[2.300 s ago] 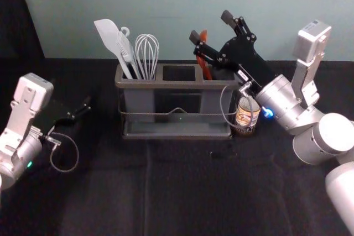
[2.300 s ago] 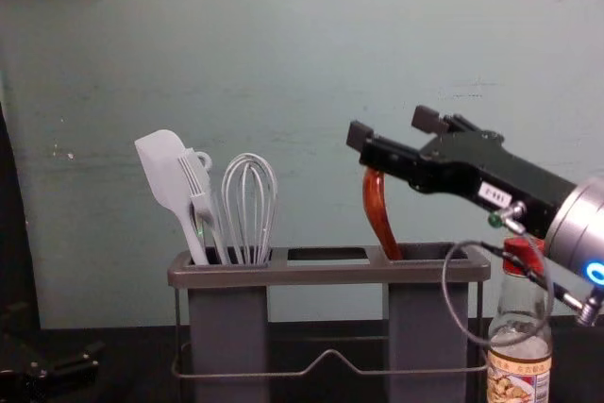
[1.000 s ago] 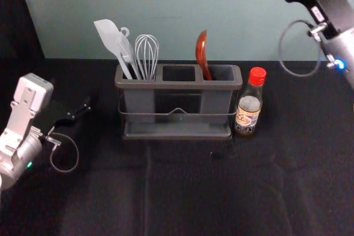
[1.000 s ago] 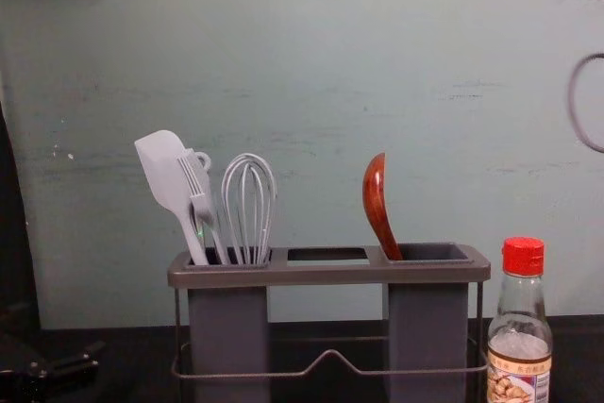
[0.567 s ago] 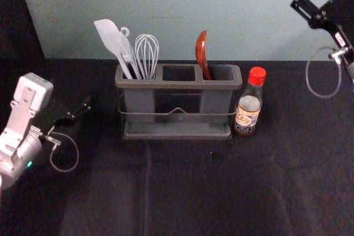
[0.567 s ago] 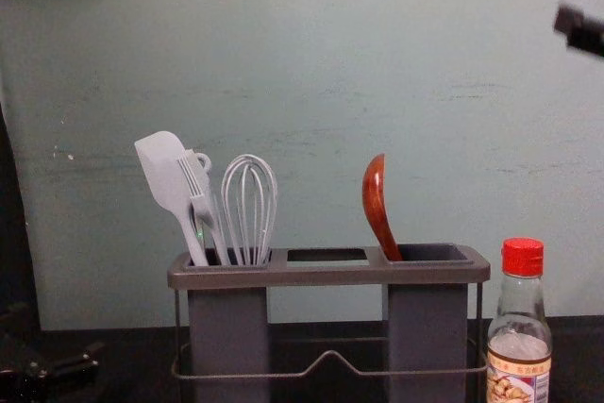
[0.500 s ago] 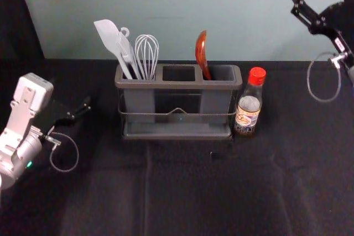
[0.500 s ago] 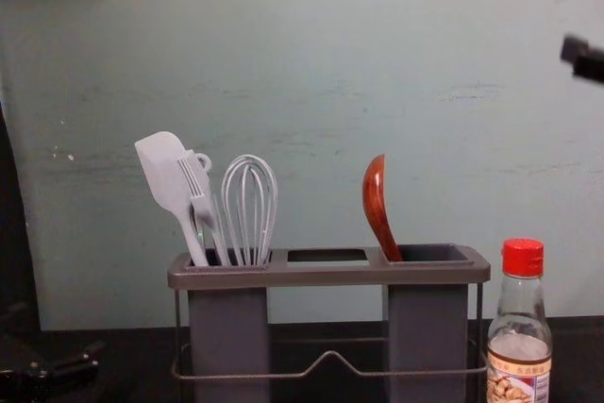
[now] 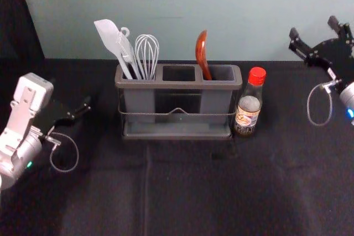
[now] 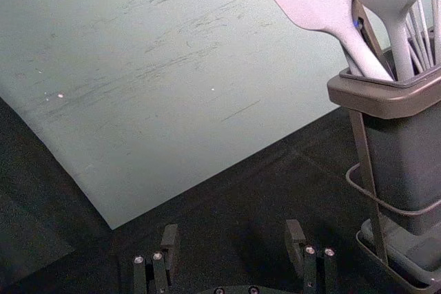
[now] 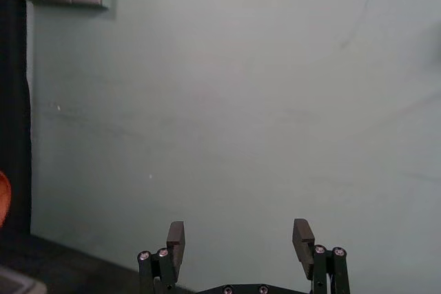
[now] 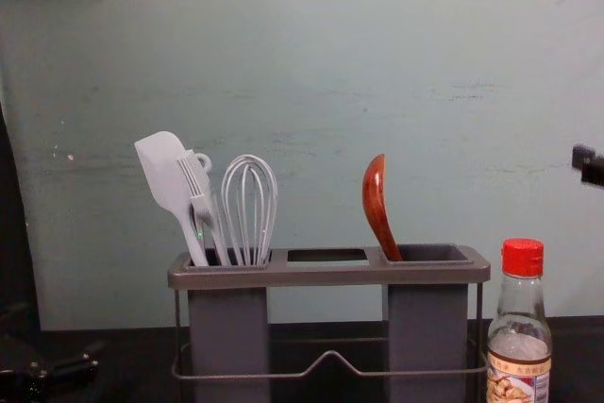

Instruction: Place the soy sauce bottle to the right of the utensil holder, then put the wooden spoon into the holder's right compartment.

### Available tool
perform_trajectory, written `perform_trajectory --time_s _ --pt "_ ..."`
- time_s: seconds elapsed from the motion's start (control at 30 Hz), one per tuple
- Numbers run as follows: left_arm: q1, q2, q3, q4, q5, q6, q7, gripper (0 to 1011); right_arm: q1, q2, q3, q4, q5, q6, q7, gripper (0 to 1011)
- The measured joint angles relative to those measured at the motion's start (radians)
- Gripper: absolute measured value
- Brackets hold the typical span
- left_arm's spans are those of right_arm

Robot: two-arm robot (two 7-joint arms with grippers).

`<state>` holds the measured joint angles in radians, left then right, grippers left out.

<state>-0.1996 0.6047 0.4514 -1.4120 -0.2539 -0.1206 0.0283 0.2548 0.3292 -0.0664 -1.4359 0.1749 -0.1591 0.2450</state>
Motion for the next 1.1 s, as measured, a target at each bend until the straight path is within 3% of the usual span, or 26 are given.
perform_trajectory --time_s 0.63,1.1 --pt "0.000 0.000 0.000 0.000 0.000 0.000 0.000 1000 0.007 -0.050 -0.011 0.153 -0.028 0.004 0.006 1003" --pt "0.000 0.000 0.000 0.000 0.000 0.000 0.000 1000 0.009 -0.062 -0.012 0.187 -0.032 0.002 0.010 1002"
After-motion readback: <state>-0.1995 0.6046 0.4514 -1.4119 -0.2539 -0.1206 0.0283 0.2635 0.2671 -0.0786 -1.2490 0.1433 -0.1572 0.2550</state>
